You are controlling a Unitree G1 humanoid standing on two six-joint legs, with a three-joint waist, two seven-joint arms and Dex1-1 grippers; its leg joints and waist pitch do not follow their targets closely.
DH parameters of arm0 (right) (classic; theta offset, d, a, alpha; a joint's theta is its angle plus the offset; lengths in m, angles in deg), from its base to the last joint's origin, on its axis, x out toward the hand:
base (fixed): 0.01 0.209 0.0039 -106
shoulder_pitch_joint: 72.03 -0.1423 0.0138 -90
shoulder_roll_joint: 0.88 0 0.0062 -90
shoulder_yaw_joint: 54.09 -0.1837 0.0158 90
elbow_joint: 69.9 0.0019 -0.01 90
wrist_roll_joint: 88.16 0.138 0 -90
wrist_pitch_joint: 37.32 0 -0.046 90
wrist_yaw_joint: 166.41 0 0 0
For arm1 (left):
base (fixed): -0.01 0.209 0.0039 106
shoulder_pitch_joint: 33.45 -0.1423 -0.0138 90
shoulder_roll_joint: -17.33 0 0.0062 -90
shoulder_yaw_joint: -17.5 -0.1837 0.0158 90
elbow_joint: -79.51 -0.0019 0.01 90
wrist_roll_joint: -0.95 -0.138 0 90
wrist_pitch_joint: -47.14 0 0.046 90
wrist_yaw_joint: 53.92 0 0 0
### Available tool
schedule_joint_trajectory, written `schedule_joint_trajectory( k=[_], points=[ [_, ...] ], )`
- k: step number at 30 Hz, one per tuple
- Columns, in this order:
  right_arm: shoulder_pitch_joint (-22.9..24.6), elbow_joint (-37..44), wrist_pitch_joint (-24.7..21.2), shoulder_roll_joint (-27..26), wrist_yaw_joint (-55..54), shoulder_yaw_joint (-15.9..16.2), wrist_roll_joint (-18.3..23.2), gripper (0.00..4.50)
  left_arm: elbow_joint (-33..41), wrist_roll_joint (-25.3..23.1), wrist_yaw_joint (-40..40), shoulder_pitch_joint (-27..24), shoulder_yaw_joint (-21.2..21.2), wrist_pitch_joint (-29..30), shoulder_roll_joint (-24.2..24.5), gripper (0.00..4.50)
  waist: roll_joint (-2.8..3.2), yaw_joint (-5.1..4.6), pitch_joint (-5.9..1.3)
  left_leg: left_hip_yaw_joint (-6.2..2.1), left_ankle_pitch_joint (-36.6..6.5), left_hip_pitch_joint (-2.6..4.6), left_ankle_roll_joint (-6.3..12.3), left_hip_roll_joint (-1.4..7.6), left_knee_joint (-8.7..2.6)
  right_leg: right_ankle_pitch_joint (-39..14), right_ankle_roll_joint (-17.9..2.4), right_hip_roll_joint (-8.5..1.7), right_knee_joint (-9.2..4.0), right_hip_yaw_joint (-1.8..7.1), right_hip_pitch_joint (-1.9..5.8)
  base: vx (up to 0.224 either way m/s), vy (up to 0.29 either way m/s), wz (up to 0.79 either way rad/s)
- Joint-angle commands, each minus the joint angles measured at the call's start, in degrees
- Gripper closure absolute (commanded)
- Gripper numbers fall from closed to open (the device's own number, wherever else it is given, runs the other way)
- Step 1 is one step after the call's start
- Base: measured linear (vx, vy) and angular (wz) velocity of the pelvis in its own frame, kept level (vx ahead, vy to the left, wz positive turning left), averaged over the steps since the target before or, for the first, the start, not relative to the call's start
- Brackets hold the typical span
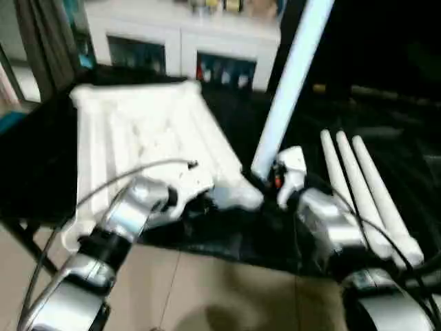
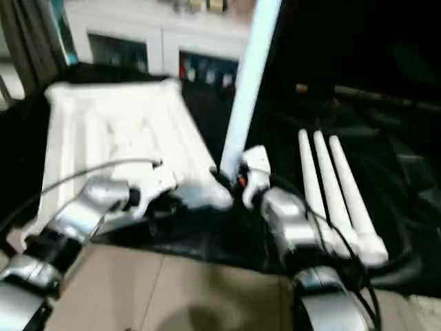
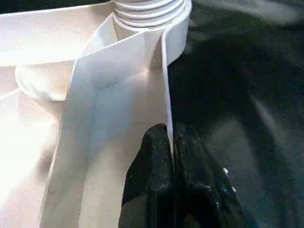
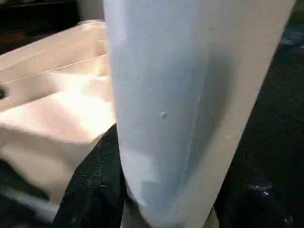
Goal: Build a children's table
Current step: Rotate leg to tighten
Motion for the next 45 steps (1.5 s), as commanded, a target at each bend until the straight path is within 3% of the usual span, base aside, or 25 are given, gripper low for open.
schedule_joint_trajectory(
  k=[1, 3, 4, 5, 7, 10, 12, 14, 15, 17, 19, 20, 24, 25, 28, 29, 32, 33, 35, 39, 42, 45],
  points=[
    [1.53, -9.88, -6.65, 0.95, -10.80, -1.68, -3.38, 2.59, 0.99, 1.70, 1.42, 1.60, 0.15, 0.43, -3.09, 4.50, 0.81, -0.25, -1.85, -0.35, -13.45, 0.17, -1.31, 3.07, -5.26, -13.67, -9.16, -3.85, -6.11, 4.36, 0.61, 0.000, 0.000, 0.00],
    [0.55, -11.16, -7.08, 0.29, -13.53, -2.86, -2.51, 2.59, -0.07, 1.08, 5.45, 2.47, 1.02, 3.24, -4.65, 4.50, 0.43, -0.25, -1.72, -0.10, -16.76, -0.52, -0.60, 2.61, -5.31, -17.19, -9.31, -4.21, -6.76, 4.27, 1.33, 0.000, 0.000, 0.00],
    [-0.30, -12.23, -7.33, -0.21, -16.44, -3.71, -2.04, 2.59, -0.78, 0.47, 9.07, 3.15, 1.69, 5.94, -6.18, 4.50, 0.26, 0.00, -1.73, 0.08, -16.37, -0.18, -0.42, 2.65, -5.33, -19.60, -8.01, -4.44, -7.29, 4.49, 1.04, 0.000, 0.000, 0.00],
    [-1.43, -13.48, -7.58, -1.12, -19.57, -4.81, -1.15, 2.59, -0.89, 0.18, 12.70, 3.58, 2.35, 8.63, -8.52, 4.50, 0.33, 0.04, -1.82, 0.12, -16.28, -0.03, -0.52, 2.70, -5.24, -19.37, -8.08, -4.45, -7.17, 4.55, 0.96, 0.000, 0.000, 0.00],
    [-2.26, -14.35, -7.74, -1.77, -21.98, -5.51, -0.66, 2.59, -0.81, -0.10, 15.45, 3.87, 2.78, 10.77, -10.41, 4.50, 0.08, 0.21, -1.77, 0.24, -15.22, -0.27, -0.19, 2.65, -5.29, -18.58, -7.78, -4.39, -7.27, 4.60, 1.04, 0.000, 0.000, 0.00],
    [-4.49, -16.41, -7.64, -3.69, -26.18, -6.68, 0.13, 2.59, 0.92, -0.37, 20.81, 4.16, 3.51, 14.42, -15.60, 4.50, 0.02, 0.35, -1.97, 0.33, -13.04, -0.60, 0.46, 2.61, -5.36, -14.43, -7.42, -4.19, -6.98, 4.62, 1.38, 0.000, 0.000, 0.00],
    [-5.85, -17.69, -7.44, -5.07, -27.85, -7.05, 0.38, 2.59, 2.08, -0.04, 24.04, 4.62, 4.28, 16.15, -19.07, 4.50, -0.41, 0.57, -2.27, 0.59, -9.62, -0.62, 1.35, 2.68, -5.06, -7.32, -8.60, -4.06, -6.20, 4.69, 1.55, 0.000, 0.000, 0.00],
    [-6.67, -18.48, -7.17, -5.92, -28.62, -7.15, 0.14, 2.59, 1.88, 0.37, 25.86, 5.13, 4.88, 16.87, -20.49, 4.50, -0.46, 0.69, -2.53, 0.72, -6.06, -0.81, 2.14, 2.59, -4.75, -1.34, -9.18, -3.86, -5.63, 4.65, 1.89, 0.000, 0.000, 0.00],
    [-6.72, -18.54, -7.16, -5.98, -28.66, -7.19, 0.11, 2.59, 1.84, 0.37, 25.96, 5.18, 4.89, 16.92, -20.52, 4.50, -0.78, 0.72, -2.61, 0.85, -3.59, -1.04, 3.06, 2.38, -4.53, 2.30, -9.41, -3.73, -5.28, 4.62, 2.17, 0.000, 0.000, 0.00],
    [-7.17, -19.12, -7.11, -6.26, -29.01, -7.65, -0.11, 2.59, 1.63, 0.23, 26.56, 5.28, 4.83, 17.36, -20.21, 4.50, -0.75, 0.77, -2.52, 1.02, -2.69, -0.85, 4.14, 2.32, -4.46, 3.99, -9.65, -3.72, -5.31, 4.59, 2.09, 0.000, 0.000, 0.00],
    [-7.38, -19.38, -7.15, -6.28, -28.84, -7.84, -0.07, 2.59, 1.72, 0.18, 26.25, 5.15, 4.65, 17.43, -19.62, 4.50, -0.74, 0.79, -2.33, 1.12, -4.70, -0.72, 4.28, 2.38, -4.62, 1.24, -9.45, -3.83, -5.70, 4.61, 2.00, 0.000, 0.000, 0.00],
    [-7.64, -19.67, -7.12, -6.29, -28.41, -7.92, -0.20, 2.59, 1.91, 0.11, 26.02, 5.04, 4.59, 17.76, -19.23, 4.50, -0.63, 0.74, -2.13, 1.09, -7.89, -0.59, 3.30, 2.56, -4.94, -3.52, -8.93, -3.93, -6.23, 4.67, 1.77, 0.000, 0.000, 0.00],
    [-8.67, -20.25, -6.29, -6.23, -26.46, -7.25, -1.41, 2.59, 2.58, -0.43, 26.04, 4.59, 4.32, 18.54, -18.72, 4.50, -0.58, 0.67, -2.06, 0.97, -10.65, -0.57, 1.86, 2.67, -5.21, -8.13, -7.85, -4.04, -6.65, 4.77, 1.58, 0.000, 0.000, 0.00],
    [-9.08, -20.03, -5.46, -6.35, -24.32, -7.94, -0.66, 2.24, 2.62, -0.35, 25.94, 4.46, 4.32, 18.64, -18.67, 4.50, -0.58, 0.61, -2.10, 0.97, -10.52, -0.68, 1.70, 2.70, -5.18, -7.38, -7.66, -4.03, -6.59, 4.82, 1.61, 0.000, 0.000, 0.00],
    [-9.82, -19.82, -5.36, -6.22, -23.60, -8.35, -0.44, 2.24, 2.64, -0.18, 25.76, 4.51, 4.43, 18.64, -18.48, 4.50, -0.47, 0.58, -2.09, 1.00, -9.26, -0.71, 1.95, 2.65, -5.12, -5.09, -8.09, -3.98, -6.37, 4.86, 1.63, 0.000, 0.000, 0.00],
    [-10.34, -19.51, -5.16, -6.07, -22.50, -8.41, -0.36, 1.84, 2.51, -0.09, 25.58, 4.63, 4.45, 18.36, -18.19, 4.50, -0.43, 0.48, -2.09, 1.02, -9.12, -0.71, 2.04, 2.66, -5.11, -4.54, -8.35, -3.97, -6.38, 4.85, 1.65, 0.000, 0.000, 0.00],
    [-11.36, -18.69, -4.60, -5.58, -20.07, -9.22, 0.42, 1.79, 1.97, -0.06, 24.65, 5.02, 4.17, 16.90, -17.36, 4.50, -0.57, 0.34, -2.06, 1.05, -9.29, -0.84, 2.39, 2.59, -5.08, -5.44, -8.69, -4.06, -6.51, 4.85, 1.72, 0.000, 0.000, 0.00],
    [-11.40, -18.66, -4.59, -5.55, -19.98, -9.24, 0.43, 1.53, 1.97, -0.05, 24.58, 5.02, 4.16, 16.84, -17.33, 4.50, -0.25, 0.17, -2.04, 1.03, -9.58, -0.83, 2.39, 2.65, -5.14, -5.68, -8.89, -4.04, -6.61, 4.84, 1.72, 0.000, 0.000, 0.00],
    [-11.96, -17.65, -4.39, -4.97, -16.87, -9.42, 0.80, 1.38, 2.34, 0.26, 23.02, 5.02, 3.81, 16.22, -16.58, 4.50, -0.29, 0.08, -2.08, 1.03, -9.38, -0.98, 2.82, 2.62, -5.04, -5.91, -9.15, -4.04, -6.54, 4.82, 1.85, 0.000, 0.000, 0.00],
    [-11.13, -13.15, -5.96, -3.29, -7.84, -8.52, 1.62, 0.99, 3.51, 0.20, 18.95, 4.60, 2.23, 14.24, -14.18, 4.50, -0.27, 0.13, -2.19, 1.21, -6.03, -1.11, 4.62, 2.60, -4.67, -2.51, -10.31, -4.05, -6.16, 4.88, 1.99, 0.000, 0.000, 0.00],
    [-7.46, -5.19, -8.33, -0.41, 1.79, -6.03, 2.35, 0.89, 5.92, 0.95, 14.07, 3.30, 1.00, 13.91, -11.69, 4.50, -0.05, 0.52, -2.39, 1.34, -1.12, -1.02, 7.35, 2.63, -4.08, 5.36, -12.36, -3.94, -5.38, 4.87, 2.28, 0.000, 0.000, 0.00],
    [-1.95, 5.51, -11.52, 3.58, 10.27, -2.27, 2.85, 0.56, 8.14, 2.06, 8.08, 1.84, -0.24, 11.80, -8.77, 4.50, -0.34, 0.74, -2.64, 1.32, 5.14, -1.02, 10.48, 2.42, -3.38, 14.97, -14.16, -3.53, -4.32, 4.79, 2.47, 0.000, 0.000, 0.00]
  ],
)
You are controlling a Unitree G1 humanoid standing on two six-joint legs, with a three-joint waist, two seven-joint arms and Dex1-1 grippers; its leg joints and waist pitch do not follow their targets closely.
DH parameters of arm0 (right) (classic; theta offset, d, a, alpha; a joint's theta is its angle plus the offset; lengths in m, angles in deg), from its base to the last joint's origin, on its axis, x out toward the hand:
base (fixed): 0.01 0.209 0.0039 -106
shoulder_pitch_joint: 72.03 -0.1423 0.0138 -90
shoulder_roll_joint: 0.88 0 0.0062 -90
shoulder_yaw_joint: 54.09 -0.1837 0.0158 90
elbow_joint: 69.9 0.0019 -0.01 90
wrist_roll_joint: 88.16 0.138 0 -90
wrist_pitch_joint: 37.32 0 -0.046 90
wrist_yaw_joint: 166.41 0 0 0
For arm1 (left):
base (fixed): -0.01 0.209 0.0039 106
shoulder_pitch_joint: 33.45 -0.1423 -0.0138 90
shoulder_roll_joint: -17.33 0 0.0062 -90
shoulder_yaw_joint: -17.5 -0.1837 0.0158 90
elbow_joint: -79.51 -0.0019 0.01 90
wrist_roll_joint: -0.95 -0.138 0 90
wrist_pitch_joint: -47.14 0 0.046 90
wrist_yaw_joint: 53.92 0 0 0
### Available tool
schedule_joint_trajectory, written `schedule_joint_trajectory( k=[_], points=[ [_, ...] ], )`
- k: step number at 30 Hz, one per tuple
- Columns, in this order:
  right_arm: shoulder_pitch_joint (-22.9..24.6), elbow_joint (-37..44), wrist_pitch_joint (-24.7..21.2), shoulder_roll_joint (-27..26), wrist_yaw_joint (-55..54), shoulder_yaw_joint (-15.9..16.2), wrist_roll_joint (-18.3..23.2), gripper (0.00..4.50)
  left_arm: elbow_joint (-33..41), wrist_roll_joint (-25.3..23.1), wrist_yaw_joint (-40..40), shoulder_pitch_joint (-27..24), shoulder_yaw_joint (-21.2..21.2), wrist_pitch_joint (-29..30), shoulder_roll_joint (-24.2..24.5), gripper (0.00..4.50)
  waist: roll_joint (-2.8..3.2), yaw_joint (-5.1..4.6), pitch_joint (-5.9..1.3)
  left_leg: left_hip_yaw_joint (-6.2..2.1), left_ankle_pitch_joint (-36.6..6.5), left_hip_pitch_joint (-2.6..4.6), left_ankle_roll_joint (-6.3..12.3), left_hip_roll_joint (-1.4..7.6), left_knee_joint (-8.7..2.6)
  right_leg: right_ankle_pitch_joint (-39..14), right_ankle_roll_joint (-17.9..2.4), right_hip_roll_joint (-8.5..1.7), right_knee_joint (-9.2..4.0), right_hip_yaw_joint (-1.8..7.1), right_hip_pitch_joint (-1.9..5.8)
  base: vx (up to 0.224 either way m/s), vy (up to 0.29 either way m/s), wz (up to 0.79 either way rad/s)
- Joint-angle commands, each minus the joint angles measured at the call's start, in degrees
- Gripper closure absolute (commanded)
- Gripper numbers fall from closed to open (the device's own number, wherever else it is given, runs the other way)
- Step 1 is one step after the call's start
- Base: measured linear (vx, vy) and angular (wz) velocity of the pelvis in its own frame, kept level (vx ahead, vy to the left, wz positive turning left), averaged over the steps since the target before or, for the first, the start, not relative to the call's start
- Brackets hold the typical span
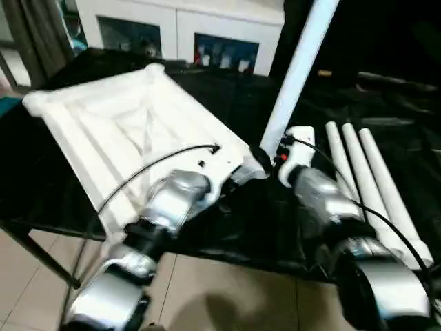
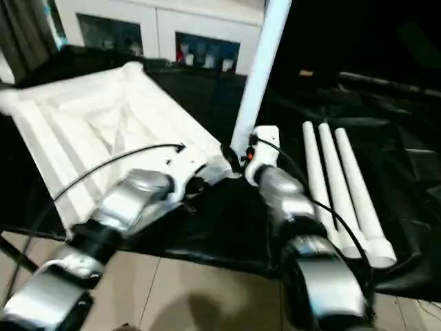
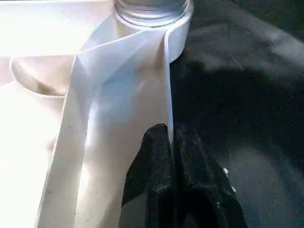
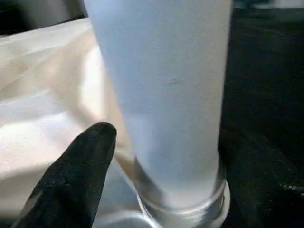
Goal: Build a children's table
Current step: Rotate leg to tighten
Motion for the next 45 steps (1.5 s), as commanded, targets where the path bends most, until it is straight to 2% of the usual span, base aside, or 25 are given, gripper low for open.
schedule_joint_trajectory(
  k=[1, 2, 4, 5, 6, 8, 10, 11, 12, 14, 15, 18, 19, 21, 23, 26, 31, 38, 39, 43, 44, 45],
  points=[
    [3.24, 7.35, -4.11, 1.85, 8.22, 4.47, 0.65, 0.56, 2.17, 2.41, -5.27, -0.66, -1.83, -4.32, 0.12, 4.50, 0.32, 0.24, -3.47, -0.34, 5.82, 0.24, 10.34, 2.29, -2.25, 15.12, -15.18, -3.83, -2.71, 3.45, 3.44, 0.000, 0.000, 0.00],
    [5.53, 11.32, -5.10, 3.75, 11.54, 6.33, 0.82, 0.56, 2.75, 2.98, -7.64, -1.18, -2.21, -6.10, 1.21, 4.50, -0.03, 0.50, -3.52, -0.34, 6.11, 0.24, 11.01, 2.17, -2.01, 15.05, -15.34, -3.73, -2.80, 3.37, 3.73, 0.000, 0.000, 0.00],
    [7.88, 15.11, -5.85, 5.94, 14.74, 7.70, 0.79, 0.56, 4.24, 4.49, -11.59, -2.13, -2.54, -8.84, 2.56, 4.50, 0.02, 0.74, -3.32, -0.29, 4.78, 0.17, 11.05, 2.39, -2.14, 13.01, -15.46, -3.95, -2.93, 3.40, 3.57, 0.000, 0.000, 0.00],
    [8.48, 16.06, -6.08, 6.54, 15.64, 7.97, 0.76, 0.56, 4.61, 5.00, -12.60, -2.36, -2.49, -9.42, 2.87, 4.50, -0.05, 0.79, -3.13, -0.26, 1.54, 0.22, 9.59, 2.55, -2.46, 7.44, -15.17, -4.11, -3.39, 3.39, 3.48, 0.000, 0.000, 0.00],
    [9.44, 17.48, -6.25, 7.57, 17.13, 8.32, 0.66, 0.56, 5.50, 6.13, -14.96, -2.86, -2.43, -10.97, 3.51, 4.50, -0.05, 0.79, -3.13, -0.26, 1.54, 0.22, 9.59, 2.55, -2.46, 7.44, -15.17, -4.11, -3.39, 3.39, 3.48, 0.000, 0.000, 0.00],
    [9.98, 18.32, -6.35, 8.19, 18.07, 8.49, 0.57, 0.56, 6.01, 6.86, -16.53, -3.14, -2.38, -12.02, 3.91, 4.50, 0.05, 0.85, -2.86, -0.22, -1.92, 0.34, 7.25, 2.66, -2.83, 1.25, -14.12, -4.17, -3.97, 3.47, 3.26, 0.000, 0.000, 0.00],
    [12.40, 22.93, -7.55, 10.60, 20.52, 9.14, 0.66, 0.56, 8.11, 8.66, -21.79, -4.12, -2.82, -14.53, 5.99, 4.50, 0.22, 0.92, -2.84, -0.19, -3.42, 0.42, 5.90, 2.69, -2.94, -0.96, -13.66, -4.22, -4.18, 3.58, 3.24, 0.000, 0.000, 0.00],
    [12.51, 23.17, -7.64, 10.71, 20.58, 9.18, 0.66, 0.56, 8.13, 8.68, -21.84, -4.13, -2.79, -14.65, 6.02, 4.50, 0.21, 1.16, -2.86, -0.12, -3.45, 0.57, 5.58, 2.79, -2.91, -0.32, -13.17, -4.25, -4.04, 3.74, 3.19, 0.000, 0.000, 0.00],
    [13.45, 25.05, -8.43, 11.53, 21.11, 9.54, 0.67, 0.56, 8.30, 8.92, -22.39, -4.27, -2.60, -15.59, 6.28, 4.50, 0.20, 1.00, -2.78, -0.15, -3.35, 0.42, 5.63, 2.77, -3.02, -0.08, -13.17, -4.16, -3.99, 3.69, 3.15, 0.000, 0.000, 0.00],
    [14.31, 26.59, -9.12, 12.16, 21.49, 9.90, 0.73, 0.56, 8.39, 8.84, -22.38, -4.38, -2.44, -16.13, 6.44, 4.50, 0.23, 1.41, -2.94, 0.06, -1.81, 0.72, 6.00, 2.69, -2.81, 2.40, -13.37, -4.00, -3.74, 3.72, 2.98, 0.000, 0.000, 0.00],
    [14.72, 27.17, -9.41, 12.42, 21.56, 10.06, 0.63, 0.56, 8.18, 8.48, -21.79, -4.39, -2.30, -17.21, 6.44, 4.50, 0.13, 1.41, -2.92, -0.02, -1.41, 0.27, 6.14, 2.55, -2.81, 2.72, -13.15, -4.02, -3.64, 3.64, 3.25, 0.000, 0.000, 0.00],
    [15.79, 28.01, -9.55, 12.70, 21.70, 10.28, -0.03, 0.56, 6.88, 7.81, -20.98, -4.33, -1.33, -18.23, 5.95, 4.50, 0.29, 1.40, -3.00, -0.02, -1.65, 0.28, 5.81, 2.51, -2.75, 2.01, -12.74, -4.09, -3.70, 3.61, 3.19, 0.000, 0.000, 0.00],
    [15.92, 27.98, -9.48, 12.70, 21.62, 10.25, -0.18, 0.51, 6.43, 7.63, -20.62, -4.27, -1.07, -18.56, 5.75, 4.23, 0.31, 1.43, -3.07, 0.02, -1.76, 0.35, 5.66, 2.51, -2.71, 1.93, -12.72, -4.10, -3.67, 3.63, 3.16, 0.000, 0.000, 0.00],
    [16.36, 28.70, -9.92, 12.72, 21.30, 10.05, 0.08, 0.50, 5.65, 6.91, -20.68, -4.18, -1.50, -18.91, 6.12, 3.95, 0.44, 1.75, -3.25, 0.06, -1.21, 0.31, 5.62, 2.49, -2.54, 3.48, -13.18, -4.18, -3.49, 3.66, 3.28, 0.000, 0.000, 0.00],
    [16.62, 29.32, -10.39, 12.75, 21.07, 9.92, 0.34, 0.50, 5.07, 6.30, -20.64, -4.05, -1.82, -19.36, 6.36, 3.87, 0.52, 1.55, -3.39, -0.13, 0.13, 0.15, 5.75, 2.65, -2.48, 6.64, -13.95, -4.02, -3.05, 3.51, 3.28, 0.000, 0.000, 0.00],
    [17.05, 30.17, -11.23, 12.66, 20.66, 9.48, 0.99, 0.50, 3.83, 5.44, -20.90, -3.71, -2.21, -19.32, 6.64, 3.87, 0.30, 0.97, -3.42, -0.17, 0.98, 0.05, 6.25, 2.49, -2.28, 9.06, -14.34, -3.99, -2.82, 3.47, 3.48, 0.000, 0.000, 0.00],
    [17.83, 30.34, -11.13, 12.53, 20.00, 9.09, 1.01, 0.50, 1.11, 3.56, -21.37, -3.35, -3.79, -21.72, 7.88, 3.87, 0.45, 0.80, -3.33, -0.09, -0.97, 0.21, 5.85, 2.51, -2.30, 6.38, -13.90, -4.04, -3.18, 3.56, 3.43, 0.000, 0.000, 0.00],
    [18.42, 30.58, -11.19, 12.78, 19.59, 8.68, 1.09, 0.50, 0.15, 1.92, -20.23, -2.32, -3.78, -23.22, 9.60, 3.87, 0.46, 0.93, -3.43, -0.11, -0.69, 0.30, 5.40, 2.57, -2.23, 7.65, -14.39, -4.08, -2.88, 3.53, 3.51, 0.000, 0.000, 0.00],
    [18.54, 30.57, -11.10, 12.86, 19.63, 8.63, 1.14, 0.50, 0.36, 2.11, -19.88, -2.14, -3.31, -23.17, 9.68, 3.68, 0.31, 0.93, -3.43, -0.10, -0.76, 0.33, 5.36, 2.59, -2.22, 7.51, -14.37, -4.07, -2.88, 3.53, 3.48, 0.000, 0.000, 0.00],
    [19.20, 31.01, -10.93, 13.17, 19.79, 8.44, 1.39, 0.50, 1.70, 3.64, -20.37, -2.00, -2.23, -22.24, 9.94, 3.51, 0.37, 0.98, -3.39, -0.09, -0.92, 0.25, 5.15, 2.58, -2.20, 6.88, -14.44, -4.14, -2.85, 3.53, 3.48, 0.000, 0.000, 0.00],
    [19.50, 31.26, -10.94, 13.31, 19.84, 8.36, 1.53, 0.50, 2.18, 3.79, -20.56, -2.07, -2.19, -22.27, 10.10, 3.32, 0.20, 1.08, -3.38, -0.07, -0.98, 0.20, 5.04, 2.54, -2.17, 6.47, -14.30, -4.14, -2.82, 3.55, 3.52, 0.000, 0.000, 0.00],
    [19.75, 31.51, -10.98, 13.44, 19.92, 8.29, 1.63, 0.50, 2.45, 3.78, -20.77, -2.21, -2.22, -22.18, 10.23, 3.32, 0.18, 1.08, -3.33, -0.11, -1.14, 0.20, 4.97, 2.59, -2.21, 6.17, -14.21, -4.16, -2.85, 3.54, 3.50, 0.000, 0.000, 0.00]
  ],
)
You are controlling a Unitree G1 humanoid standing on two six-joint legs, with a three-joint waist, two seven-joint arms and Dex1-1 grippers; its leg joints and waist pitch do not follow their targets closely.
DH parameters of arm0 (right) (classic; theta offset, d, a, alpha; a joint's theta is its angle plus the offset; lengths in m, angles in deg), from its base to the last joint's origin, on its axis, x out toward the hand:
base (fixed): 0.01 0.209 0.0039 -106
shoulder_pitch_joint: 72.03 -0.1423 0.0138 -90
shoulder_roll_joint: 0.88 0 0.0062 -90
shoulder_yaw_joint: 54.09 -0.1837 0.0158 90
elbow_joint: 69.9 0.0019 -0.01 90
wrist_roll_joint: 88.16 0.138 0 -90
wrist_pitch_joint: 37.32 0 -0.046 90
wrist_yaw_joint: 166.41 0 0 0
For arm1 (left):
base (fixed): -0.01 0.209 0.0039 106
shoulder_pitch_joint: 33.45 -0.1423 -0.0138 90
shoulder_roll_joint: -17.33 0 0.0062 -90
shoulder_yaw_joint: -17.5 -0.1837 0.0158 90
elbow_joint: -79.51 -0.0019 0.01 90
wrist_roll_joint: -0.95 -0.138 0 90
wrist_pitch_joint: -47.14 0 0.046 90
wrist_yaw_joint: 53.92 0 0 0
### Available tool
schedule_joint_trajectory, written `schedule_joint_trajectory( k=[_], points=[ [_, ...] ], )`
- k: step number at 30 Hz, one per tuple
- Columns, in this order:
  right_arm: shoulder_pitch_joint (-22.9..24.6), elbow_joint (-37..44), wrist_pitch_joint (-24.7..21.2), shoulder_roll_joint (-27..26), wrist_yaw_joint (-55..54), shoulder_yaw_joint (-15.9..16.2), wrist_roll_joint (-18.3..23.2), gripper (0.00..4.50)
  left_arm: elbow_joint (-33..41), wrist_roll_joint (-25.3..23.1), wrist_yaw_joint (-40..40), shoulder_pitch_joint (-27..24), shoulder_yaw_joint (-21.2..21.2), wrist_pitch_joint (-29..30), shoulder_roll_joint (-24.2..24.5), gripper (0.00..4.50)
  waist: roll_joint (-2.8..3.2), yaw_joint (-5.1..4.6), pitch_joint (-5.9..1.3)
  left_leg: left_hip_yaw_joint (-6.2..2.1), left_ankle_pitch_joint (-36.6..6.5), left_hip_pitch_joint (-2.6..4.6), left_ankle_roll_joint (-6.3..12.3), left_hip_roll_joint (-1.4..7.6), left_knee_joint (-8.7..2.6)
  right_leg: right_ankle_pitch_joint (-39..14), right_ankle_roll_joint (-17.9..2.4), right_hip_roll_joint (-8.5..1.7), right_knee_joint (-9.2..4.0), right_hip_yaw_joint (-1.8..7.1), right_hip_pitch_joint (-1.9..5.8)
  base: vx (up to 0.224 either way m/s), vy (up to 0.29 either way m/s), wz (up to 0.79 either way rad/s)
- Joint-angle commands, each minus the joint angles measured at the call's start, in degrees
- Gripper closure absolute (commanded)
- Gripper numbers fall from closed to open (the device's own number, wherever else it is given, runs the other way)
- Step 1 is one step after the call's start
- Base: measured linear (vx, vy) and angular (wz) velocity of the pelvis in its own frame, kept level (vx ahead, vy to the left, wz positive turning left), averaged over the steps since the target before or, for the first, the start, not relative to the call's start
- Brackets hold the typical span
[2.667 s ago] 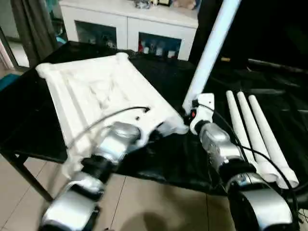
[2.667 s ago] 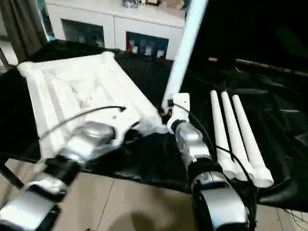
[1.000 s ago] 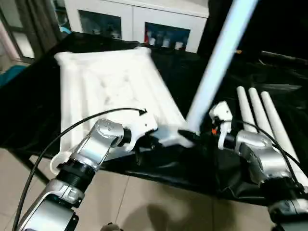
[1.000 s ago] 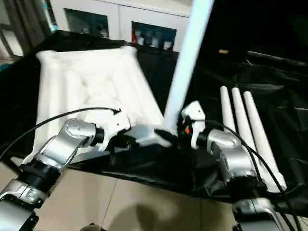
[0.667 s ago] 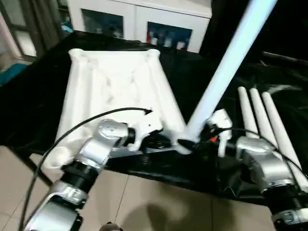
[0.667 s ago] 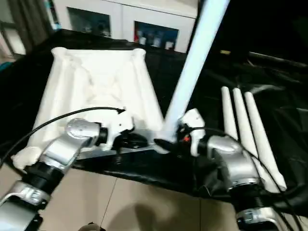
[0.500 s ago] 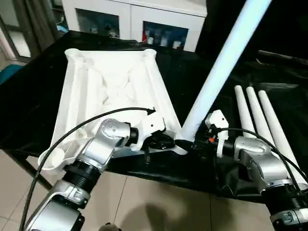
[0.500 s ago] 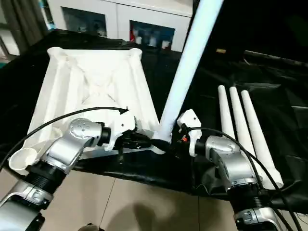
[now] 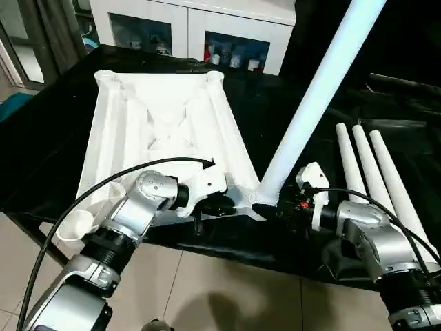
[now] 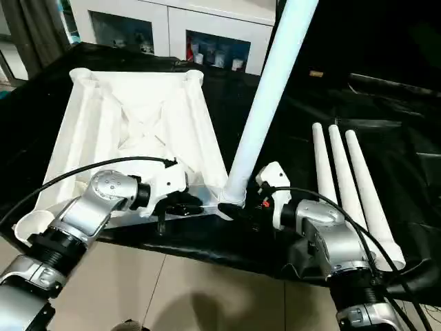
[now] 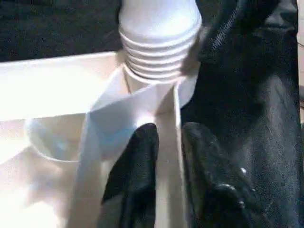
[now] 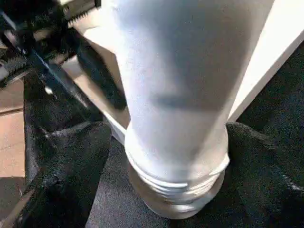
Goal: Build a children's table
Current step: Rotate leg to tighten
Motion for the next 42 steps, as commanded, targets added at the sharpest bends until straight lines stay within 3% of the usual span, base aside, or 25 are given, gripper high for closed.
schedule_joint_trajectory(
  k=[1, 12, 20, 28, 29, 37, 42],
  points=[
    [0.90, 1.68, -0.14, 1.17, 0.21, -1.05, 0.93, 0.50, 1.57, 0.33, -0.29, 0.78, 0.53, 0.22, 0.22, 3.32, -0.24, 0.21, -3.60, -0.49, -1.14, 0.62, 4.51, 2.34, -3.30, 5.87, -14.21, -3.98, -3.28, 3.48, 3.50, 0.000, 0.000, 0.00],
    [1.76, 2.61, -0.28, 1.77, 0.40, -1.75, 1.27, 0.50, 0.34, -1.10, -1.94, -0.18, -1.38, 2.31, 2.42, 3.32, 0.05, 0.06, -3.53, -0.50, -3.29, 0.65, 3.05, 2.25, -3.41, 2.47, -13.24, -3.90, -3.53, 3.53, 3.37, 0.000, 0.000, 0.00],
    [1.69, 2.60, 0.20, 1.11, -0.79, -1.70, 0.92, 0.50, -1.24, -1.23, -0.62, 0.21, -0.89, 1.96, 2.12, 3.87, 0.11, 0.14, -3.65, -0.52, -2.59, 0.58, 3.16, 2.15, -3.28, 4.65, -13.70, -3.83, -3.34, 3.52, 3.43, 0.000, 0.000, 0.00],
    [1.91, 1.98, 0.92, 1.12, -0.81, -0.59, 0.39, 0.50, -1.44, -2.69, -1.92, -0.17, -2.78, 2.37, 3.40, 4.38, 0.20, 0.14, -3.48, -0.59, -5.22, 0.58, 2.09, 2.22, -3.48, 0.33, -12.76, -3.92, -3.74, 3.51, 3.36, 0.000, 0.000, 0.00],
    [1.78, 1.85, 0.91, 1.01, -0.90, -0.61, 0.43, 0.50, -1.61, -2.75, -1.92, -0.14, -2.83, 2.23, 3.38, 4.45, 0.43, 0.10, -3.48, -0.63, -5.21, 0.58, 1.97, 2.23, -3.47, 0.41, -12.60, -3.93, -3.77, 3.52, 3.33, 0.000, 0.000, 0.00],
    [1.14, 1.06, 1.19, 0.64, -0.73, -0.11, 0.17, 0.50, -0.95, -0.13, -3.34, 0.11, -1.84, 0.15, 2.19, 4.45, 0.18, 0.20, -3.58, -0.61, -4.44, 0.60, 2.11, 2.20, -3.43, 0.93, -12.84, -3.90, -3.62, 3.49, 3.37, 0.000, 0.000, 0.00],
    [0.34, -0.83, 2.46, 0.30, -0.58, 1.02, -1.04, 0.50, 1.24, 0.85, -5.09, -0.73, -2.86, 0.26, 1.72, 4.45, 0.26, 0.28, -3.75, -0.54, -2.38, 0.59, 3.05, 2.15, -3.19, 4.62, -13.69, -3.82, -3.20, 3.48, 3.32, 0.000, 0.000, 0.00]
  ],
)
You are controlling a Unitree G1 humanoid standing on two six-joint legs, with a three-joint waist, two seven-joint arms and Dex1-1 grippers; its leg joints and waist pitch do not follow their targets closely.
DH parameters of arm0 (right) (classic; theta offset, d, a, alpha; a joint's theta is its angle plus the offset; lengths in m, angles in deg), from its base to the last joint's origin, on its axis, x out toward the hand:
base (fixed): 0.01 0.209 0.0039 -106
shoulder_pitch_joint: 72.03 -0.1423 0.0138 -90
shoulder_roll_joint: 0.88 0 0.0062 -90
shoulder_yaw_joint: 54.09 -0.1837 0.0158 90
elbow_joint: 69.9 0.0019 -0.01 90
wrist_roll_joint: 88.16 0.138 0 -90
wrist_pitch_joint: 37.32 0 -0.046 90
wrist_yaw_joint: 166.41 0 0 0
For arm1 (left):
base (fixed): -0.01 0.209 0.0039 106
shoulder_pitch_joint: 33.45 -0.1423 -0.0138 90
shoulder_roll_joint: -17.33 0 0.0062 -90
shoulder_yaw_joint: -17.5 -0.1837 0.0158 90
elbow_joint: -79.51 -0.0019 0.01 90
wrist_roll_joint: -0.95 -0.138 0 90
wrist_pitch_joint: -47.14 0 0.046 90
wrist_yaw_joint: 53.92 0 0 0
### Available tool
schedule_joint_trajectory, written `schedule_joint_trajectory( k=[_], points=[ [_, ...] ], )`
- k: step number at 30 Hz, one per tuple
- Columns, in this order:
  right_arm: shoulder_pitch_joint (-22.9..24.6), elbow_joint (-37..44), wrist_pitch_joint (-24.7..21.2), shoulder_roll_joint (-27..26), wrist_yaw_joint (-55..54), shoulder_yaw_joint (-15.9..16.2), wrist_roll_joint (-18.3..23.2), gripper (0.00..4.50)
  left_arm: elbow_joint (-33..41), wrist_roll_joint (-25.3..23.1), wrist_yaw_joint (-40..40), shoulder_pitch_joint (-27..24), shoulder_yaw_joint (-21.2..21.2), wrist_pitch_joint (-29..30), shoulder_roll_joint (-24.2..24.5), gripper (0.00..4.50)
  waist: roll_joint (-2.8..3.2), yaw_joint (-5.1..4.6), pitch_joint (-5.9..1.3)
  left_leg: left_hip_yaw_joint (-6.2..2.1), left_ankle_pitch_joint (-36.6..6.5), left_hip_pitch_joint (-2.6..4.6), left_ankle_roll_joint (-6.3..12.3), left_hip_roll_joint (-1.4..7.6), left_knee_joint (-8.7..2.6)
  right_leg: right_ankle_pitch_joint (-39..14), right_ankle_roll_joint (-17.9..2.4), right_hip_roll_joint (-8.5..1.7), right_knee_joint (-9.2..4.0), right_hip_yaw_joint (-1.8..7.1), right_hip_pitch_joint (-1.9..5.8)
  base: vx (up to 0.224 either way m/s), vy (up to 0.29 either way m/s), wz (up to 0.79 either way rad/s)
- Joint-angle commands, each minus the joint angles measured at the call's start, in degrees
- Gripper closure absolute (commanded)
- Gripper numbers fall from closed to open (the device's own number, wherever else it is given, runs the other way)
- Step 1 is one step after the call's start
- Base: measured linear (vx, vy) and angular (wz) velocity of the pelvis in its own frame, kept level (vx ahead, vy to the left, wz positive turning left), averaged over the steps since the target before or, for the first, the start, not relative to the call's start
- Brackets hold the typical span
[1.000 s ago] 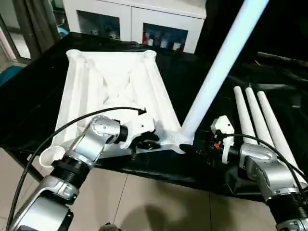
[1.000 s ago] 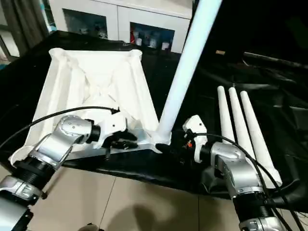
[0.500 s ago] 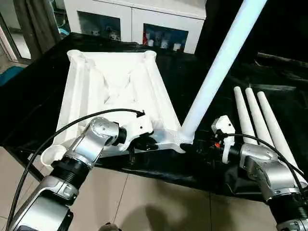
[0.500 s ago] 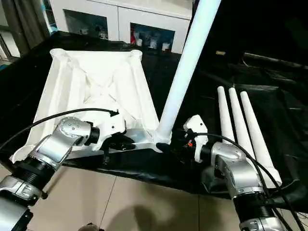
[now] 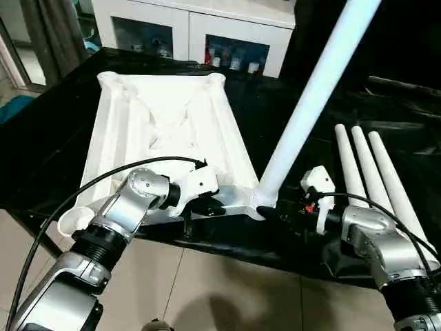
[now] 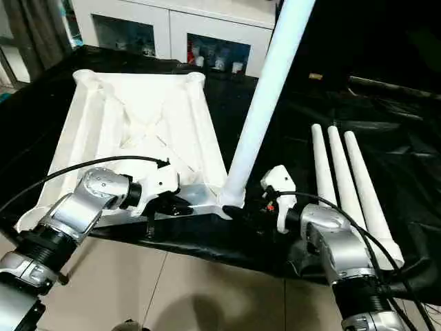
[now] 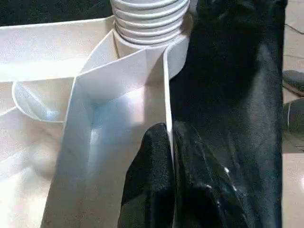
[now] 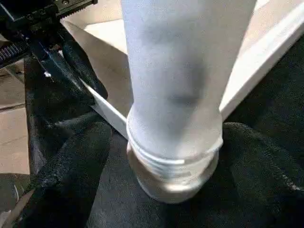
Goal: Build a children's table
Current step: Rotate leg to tighten
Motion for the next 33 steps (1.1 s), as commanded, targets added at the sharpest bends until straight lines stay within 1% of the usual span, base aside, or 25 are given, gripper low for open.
schedule_joint_trajectory(
  k=[1, 4, 7, 10, 11, 14, 15, 16, 17, 20, 21, 27, 29, 30, 31, 32, 33],
  points=[
    [-1.27, -1.83, 1.12, -0.21, 0.08, 0.51, -1.02, 0.50, 2.57, 0.81, -1.59, -0.61, -1.62, -0.42, -0.85, 4.45, 0.32, 0.11, -3.71, -0.48, -2.39, 0.53, 3.75, 2.13, -3.41, 4.73, -13.97, -3.86, -3.67, 3.46, 3.32, 0.000, 0.000, 0.00],
    [-2.07, -2.90, 1.50, -0.88, -0.44, 0.71, -1.36, 0.50, 2.64, 0.71, -1.49, -0.79, -1.77, -0.43, -0.91, 4.45, 0.51, 0.15, -3.65, -0.51, -3.40, 0.58, 3.32, 2.21, -3.52, 3.59, -14.12, -3.90, -3.78, 3.44, 3.32, 0.000, 0.000, 0.00],
    [-2.78, -3.75, 1.89, -1.84, -0.92, 0.67, -1.40, 0.50, 2.53, 0.51, -1.63, -0.89, -1.86, -0.60, -0.78, 4.45, 0.58, 0.21, -3.61, -0.53, -4.49, 0.66, 2.49, 2.23, -3.65, 2.48, -13.70, -3.91, -3.91, 3.51, 3.33, 0.000, 0.000, 0.00],
    [-3.18, -4.30, 1.94, -2.58, -0.85, 0.60, -0.92, 0.50, 2.33, 0.34, -1.71, -0.77, -1.73, -0.76, -0.67, 4.45, 0.52, 0.26, -3.70, -0.55, -3.89, 0.58, 2.48, 2.17, -3.59, 3.57, -13.73, -3.90, -3.75, 3.51, 3.41, 0.000, 0.000, 0.00],
    [-3.22, -4.54, 2.11, -2.59, -0.67, 0.80, -1.01, 0.80, 2.06, 0.26, -1.60, -0.58, -1.62, -0.90, -0.68, 4.50, 0.58, 0.29, -3.73, -0.58, -3.55, 0.62, 2.51, 2.19, -3.61, 4.20, -13.81, -3.87, -3.69, 3.48, 3.41, 0.000, 0.000, 0.00],
    [-3.39, -5.43, 2.70, -2.77, -0.50, 0.85, -1.29, 0.93, 1.63, -0.12, -1.25, -0.23, -1.52, -1.23, -0.60, 4.50, 0.61, 0.37, -3.72, -0.50, -3.60, 0.64, 2.54, 2.14, -3.57, 4.46, -13.89, -3.90, -3.72, 3.50, 3.41, 0.000, 0.000, 0.00],
    [-3.46, -5.68, 2.85, -2.80, -0.54, 0.85, -1.32, 1.07, 1.62, -0.14, -1.21, -0.21, -1.47, -1.20, -0.60, 4.50, 0.61, 0.39, -3.70, -0.53, -3.61, 0.63, 2.53, 2.15, -3.59, 4.43, -13.86, -3.88, -3.71, 3.49, 3.43, 0.000, 0.000, 0.00],
    [-3.47, -5.72, 2.89, -2.81, -0.54, 0.86, -1.31, 1.07, 1.62, -0.14, -1.21, -0.21, -1.44, -1.19, -0.58, 4.50, 0.60, 0.37, -3.68, -0.53, -3.70, 0.60, 2.52, 2.15, -3.60, 4.33, -13.81, -3.85, -3.71, 3.49, 3.43, 0.000, 0.000, 0.00],
    [-3.47, -5.75, 2.93, -2.81, -0.54, 0.87, -1.29, 1.30, 1.62, -0.14, -1.21, -0.21, -1.41, -1.18, -0.56, 4.50, 0.79, 0.41, -3.68, -0.57, -3.84, 0.62, 2.43, 2.17, -3.63, 4.18, -13.80, -3.90, -3.71, 3.48, 3.43, 0.000, 0.000, 0.00],
    [-3.51, -5.88, 3.01, -2.91, -0.51, 0.57, -0.98, 1.37, 1.71, -0.06, -1.26, -0.26, -1.38, -1.04, -0.44, 4.50, 0.66, 0.40, -3.72, -0.55, -4.18, 0.67, 2.15, 2.16, -3.63, 3.92, -13.76, -3.86, -3.74, 3.48, 3.45, 0.000, 0.000, 0.00],
    [-3.50, -5.92, 3.03, -2.93, -0.48, 0.51, -1.01, 1.59, 1.71, -0.02, -1.27, -0.28, -1.35, -1.01, -0.45, 4.50, 0.67, 0.39, -3.72, -0.55, -4.00, 0.64, 2.24, 2.15, -3.61, 4.27, -13.73, -3.85, -3.72, 3.50, 3.46, 0.000, 0.000, 0.00],
    [-3.23, -6.29, 3.35, -2.91, -0.55, 0.41, -1.11, 1.71, 1.22, -0.07, -0.95, -0.18, -1.11, -0.99, -0.57, 4.50, 0.55, 0.40, -3.74, -0.51, -3.81, 0.65, 2.46, 2.13, -3.56, 4.40, -13.81, -3.84, -3.69, 3.50, 3.46, 0.000, 0.000, 0.00],
    [-2.96, -7.63, 3.33, -3.74, -3.00, -0.77, -0.87, 1.71, 0.35, -0.56, 1.56, 0.15, -0.40, 0.20, -1.33, 4.50, 0.55, 0.42, -3.70, -0.50, -3.80, 0.61, 2.54, 2.14, -3.57, 4.19, -13.83, -3.90, -3.73, 3.52, 3.44, 0.000, 0.000, 0.00],
    [-3.22, -8.88, 2.90, -4.58, -5.11, -1.94, -0.45, 1.71, -0.50, -1.02, 3.35, 0.52, -0.06, 0.74, -1.88, 4.50, 0.42, 0.35, -3.68, -0.46, -3.92, 0.63, 2.50, 2.15, -3.59, 3.97, -13.81, -3.87, -3.73, 3.52, 3.40, 0.000, 0.000, 0.00],
    [-3.64, -10.59, 2.58, -5.55, -7.96, -3.19, -0.28, 1.71, -1.49, -1.41, 5.40, 0.93, 0.39, 1.23, -2.62, 4.50, 0.54, 0.33, -3.53, -0.47, -4.70, 0.72, 2.09, 2.20, -3.73, 2.34, -13.82, -3.95, -3.93, 3.52, 3.22, 0.000, 0.000, 0.00],
    [-4.13, -12.57, 2.45, -6.65, -11.22, -4.51, -0.20, 1.72, -2.60, -1.68, 7.76, 1.43, 1.01, 1.94, -3.61, 4.50, 0.54, 0.23, -3.43, -0.59, -6.92, 0.74, 0.75, 2.12, -3.96, -2.47, -12.96, -4.07, -4.42, 3.42, 3.38, 0.000, 0.000, 0.00],
    [-4.33, -13.40, 2.50, -7.12, -12.59, -5.02, -0.21, 1.72, -3.09, -1.70, 8.81, 1.67, 1.34, 2.35, -4.11, 4.50, 0.54, 0.13, -3.41, -0.56, -7.50, 0.83, 0.40, 2.18, -4.02, -3.70, -12.69, -4.12, -4.53, 3.46, 3.26, 0.000, 0.000, 0.00]
  ],
)
